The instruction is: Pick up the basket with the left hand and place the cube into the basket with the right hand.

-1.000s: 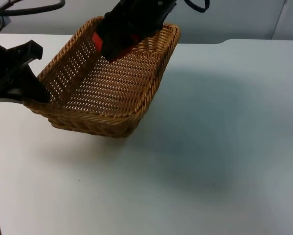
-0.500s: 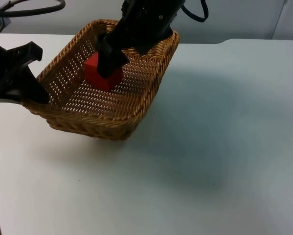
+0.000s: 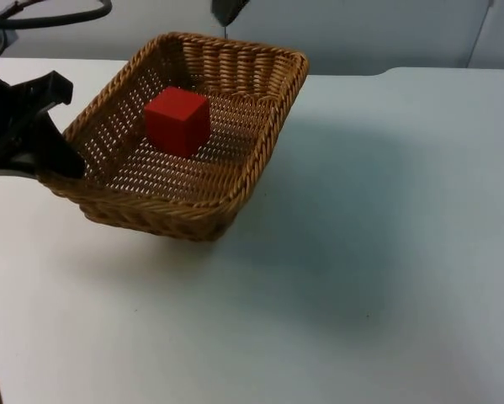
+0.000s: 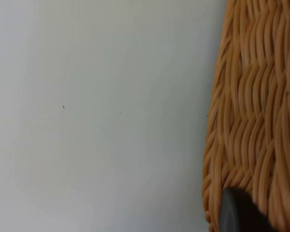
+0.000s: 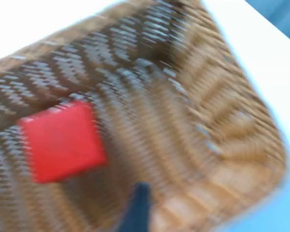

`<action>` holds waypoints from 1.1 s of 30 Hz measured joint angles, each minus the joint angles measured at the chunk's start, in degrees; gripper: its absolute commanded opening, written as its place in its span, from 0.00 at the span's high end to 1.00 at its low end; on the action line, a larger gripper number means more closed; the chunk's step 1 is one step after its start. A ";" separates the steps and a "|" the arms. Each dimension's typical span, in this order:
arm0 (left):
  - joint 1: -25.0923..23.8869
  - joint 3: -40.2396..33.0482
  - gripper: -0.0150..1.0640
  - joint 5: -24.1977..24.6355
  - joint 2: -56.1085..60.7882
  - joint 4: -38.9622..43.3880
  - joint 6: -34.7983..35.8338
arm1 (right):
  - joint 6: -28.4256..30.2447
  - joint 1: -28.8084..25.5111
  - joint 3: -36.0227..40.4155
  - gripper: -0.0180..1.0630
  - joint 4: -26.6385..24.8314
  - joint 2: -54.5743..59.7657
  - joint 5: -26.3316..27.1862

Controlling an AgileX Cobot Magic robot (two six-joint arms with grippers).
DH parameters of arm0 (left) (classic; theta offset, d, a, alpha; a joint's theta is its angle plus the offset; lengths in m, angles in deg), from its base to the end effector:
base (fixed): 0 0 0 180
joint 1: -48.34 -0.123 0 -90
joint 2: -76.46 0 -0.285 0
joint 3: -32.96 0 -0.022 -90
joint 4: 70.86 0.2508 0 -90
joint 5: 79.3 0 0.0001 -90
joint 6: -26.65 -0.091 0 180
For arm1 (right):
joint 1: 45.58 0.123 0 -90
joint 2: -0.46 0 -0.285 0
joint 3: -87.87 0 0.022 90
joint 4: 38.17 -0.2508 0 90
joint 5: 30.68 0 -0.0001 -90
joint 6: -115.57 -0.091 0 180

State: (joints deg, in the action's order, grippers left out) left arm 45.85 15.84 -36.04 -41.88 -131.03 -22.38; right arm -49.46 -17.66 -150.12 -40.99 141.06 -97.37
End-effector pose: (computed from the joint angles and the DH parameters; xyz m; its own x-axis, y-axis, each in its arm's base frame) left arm 0.3532 -0.0389 0.1415 -0.9487 -0.0799 -0.3058 0.1174 0.8090 -0.5759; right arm 0.4509 0.2436 0.2798 -0.6206 -0.5996 -0.5054 -0.6558 0.7502 -0.0846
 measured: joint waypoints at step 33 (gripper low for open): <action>0.00 0.00 0.99 -0.11 0.00 0.00 0.00 | -10.34 -18.67 -0.36 0.98 -3.22 -8.73 -3.46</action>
State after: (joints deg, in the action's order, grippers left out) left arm 45.85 15.84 -36.15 -41.88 -131.03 -22.38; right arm -59.80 -36.33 -150.48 -44.22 132.33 -100.83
